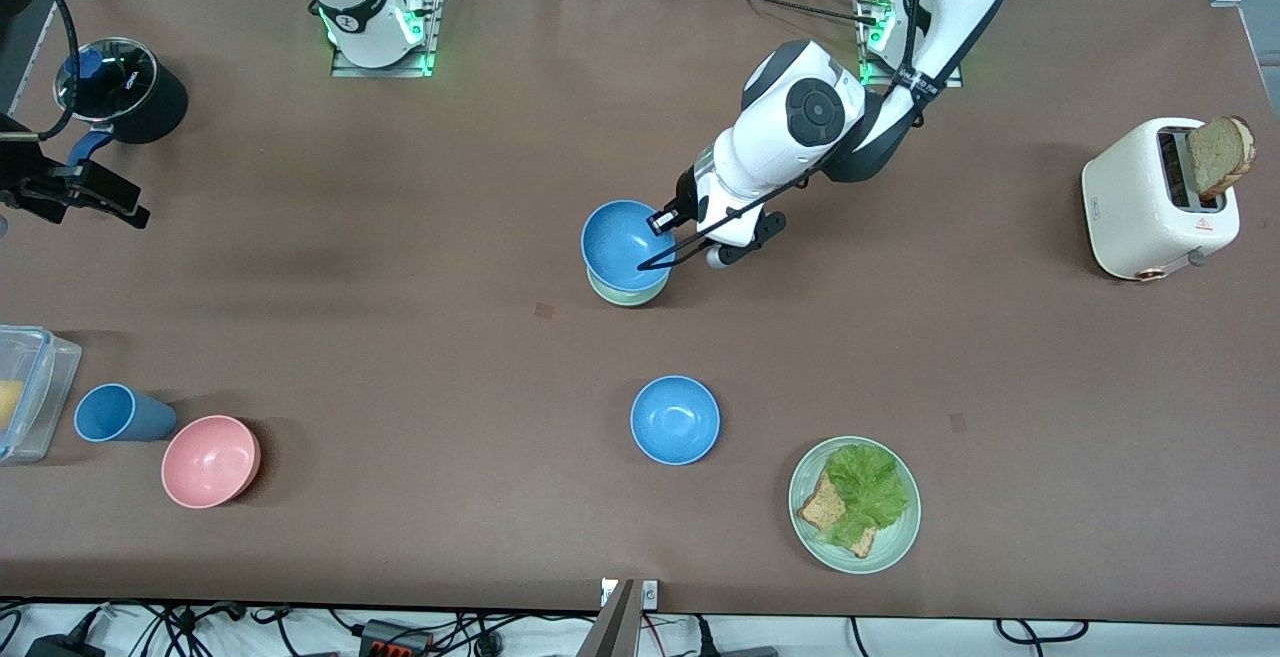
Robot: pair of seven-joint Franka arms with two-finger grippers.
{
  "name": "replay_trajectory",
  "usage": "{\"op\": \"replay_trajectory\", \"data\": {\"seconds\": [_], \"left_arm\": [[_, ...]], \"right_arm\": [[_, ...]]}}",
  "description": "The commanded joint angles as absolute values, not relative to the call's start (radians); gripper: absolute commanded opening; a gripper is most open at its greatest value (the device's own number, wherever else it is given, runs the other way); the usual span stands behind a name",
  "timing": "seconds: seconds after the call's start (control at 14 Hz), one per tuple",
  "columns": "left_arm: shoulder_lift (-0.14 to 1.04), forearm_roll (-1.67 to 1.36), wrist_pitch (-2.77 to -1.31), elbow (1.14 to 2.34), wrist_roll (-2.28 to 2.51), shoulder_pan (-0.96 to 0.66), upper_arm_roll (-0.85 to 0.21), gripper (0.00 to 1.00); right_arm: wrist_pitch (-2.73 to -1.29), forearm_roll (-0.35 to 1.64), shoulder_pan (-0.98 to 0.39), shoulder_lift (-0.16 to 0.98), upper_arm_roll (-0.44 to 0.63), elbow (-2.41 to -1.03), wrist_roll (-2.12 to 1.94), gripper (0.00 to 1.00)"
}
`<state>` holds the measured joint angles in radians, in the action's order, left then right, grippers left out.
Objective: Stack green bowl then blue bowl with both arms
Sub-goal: 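Carry the blue bowl over and lower it into the green bowl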
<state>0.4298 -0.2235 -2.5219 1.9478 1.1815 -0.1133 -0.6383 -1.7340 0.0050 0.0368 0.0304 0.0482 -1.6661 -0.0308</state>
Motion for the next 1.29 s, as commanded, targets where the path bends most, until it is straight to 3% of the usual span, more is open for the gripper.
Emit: {"op": "replay_trajectory", "data": {"seconds": [0.0, 1.21], "left_arm": [[0.454, -0.148, -2.543, 1.953, 1.235, -0.133, -0.626, 0.00], [0.575, -0.029, -2.565, 1.901, 1.284, -0.186, -0.586, 0.02]], "right_arm": [[-1.729, -0.008, 0.038, 0.006, 0.038, -1.689, -0.026, 1.00], [-1.736, -0.008, 0.035, 0.008, 0.040, -1.692, -0.026, 1.00]]}}
